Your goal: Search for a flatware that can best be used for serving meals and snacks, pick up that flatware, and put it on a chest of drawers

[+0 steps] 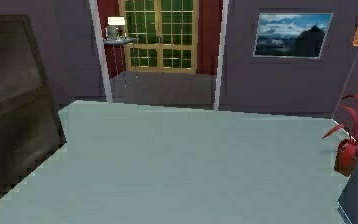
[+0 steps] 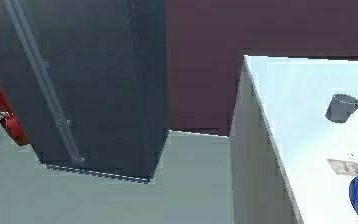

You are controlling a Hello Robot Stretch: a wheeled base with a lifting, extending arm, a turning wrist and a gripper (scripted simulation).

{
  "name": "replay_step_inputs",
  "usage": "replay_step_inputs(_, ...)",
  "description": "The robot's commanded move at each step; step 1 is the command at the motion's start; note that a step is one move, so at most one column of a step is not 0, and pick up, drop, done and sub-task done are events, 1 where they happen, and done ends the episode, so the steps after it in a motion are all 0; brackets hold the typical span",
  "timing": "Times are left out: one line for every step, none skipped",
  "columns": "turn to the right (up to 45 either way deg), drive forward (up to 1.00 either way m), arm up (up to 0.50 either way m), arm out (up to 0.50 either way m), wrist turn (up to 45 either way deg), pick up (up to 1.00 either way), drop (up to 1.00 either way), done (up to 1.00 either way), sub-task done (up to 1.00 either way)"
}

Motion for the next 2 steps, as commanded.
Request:
replay_step_inputs(0.0,0.20,0.00,0.00,0.0,0.00,0.00,0.00,0.00)
replay_step_inputs(45.0,0.00,0.00,0.00,0.0,0.00,0.00,0.00,0.00)
